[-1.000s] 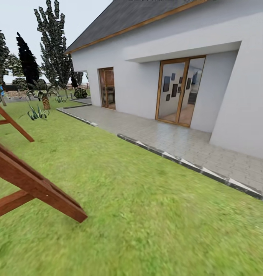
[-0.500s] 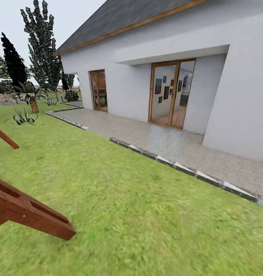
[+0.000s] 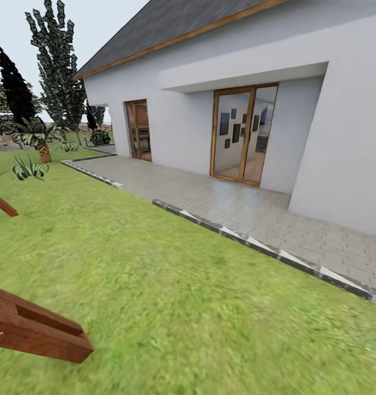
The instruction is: Take the three Easter eggs out of the wicker basket on the lawn in the garden, then place them on the lawn next to a single tree (choose any tree) so that all three eggs are next to the same tree and none are left in the basket.
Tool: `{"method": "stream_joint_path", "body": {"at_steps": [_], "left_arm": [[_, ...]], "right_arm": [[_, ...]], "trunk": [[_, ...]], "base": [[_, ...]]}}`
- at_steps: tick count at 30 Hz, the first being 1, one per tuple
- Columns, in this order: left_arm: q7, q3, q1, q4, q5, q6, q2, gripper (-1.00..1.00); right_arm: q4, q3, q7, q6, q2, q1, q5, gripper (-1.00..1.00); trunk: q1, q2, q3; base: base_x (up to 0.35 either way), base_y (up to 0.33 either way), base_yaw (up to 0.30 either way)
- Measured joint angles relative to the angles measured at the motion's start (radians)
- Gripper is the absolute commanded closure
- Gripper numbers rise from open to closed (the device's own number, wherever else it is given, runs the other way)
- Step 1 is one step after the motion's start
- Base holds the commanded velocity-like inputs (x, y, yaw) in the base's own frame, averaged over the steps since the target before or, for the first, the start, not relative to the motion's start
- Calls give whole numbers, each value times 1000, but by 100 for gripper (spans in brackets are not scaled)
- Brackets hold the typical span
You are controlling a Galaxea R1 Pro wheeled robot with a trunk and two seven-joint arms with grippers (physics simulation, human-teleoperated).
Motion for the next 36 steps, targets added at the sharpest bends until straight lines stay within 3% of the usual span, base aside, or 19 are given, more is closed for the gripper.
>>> {"method": "stream_joint_path", "body": {"at_steps": [11,28,36], "left_arm": [[0,0,0,0,0,0,0,-100],[0,0,0,0,0,-1,1,-100],[0,0,0,0,0,-1,1,-100]], "right_arm": [[0,0,0,0,0,0,2,-100],[0,0,0,0,0,0,2,-100],[-1,0,0,0,0,0,1,-100]], "trunk": [[0,0,0],[0,0,0],[0,0,0]], "base": [[275,-196,27],[269,-202,233],[269,-200,83]]}}
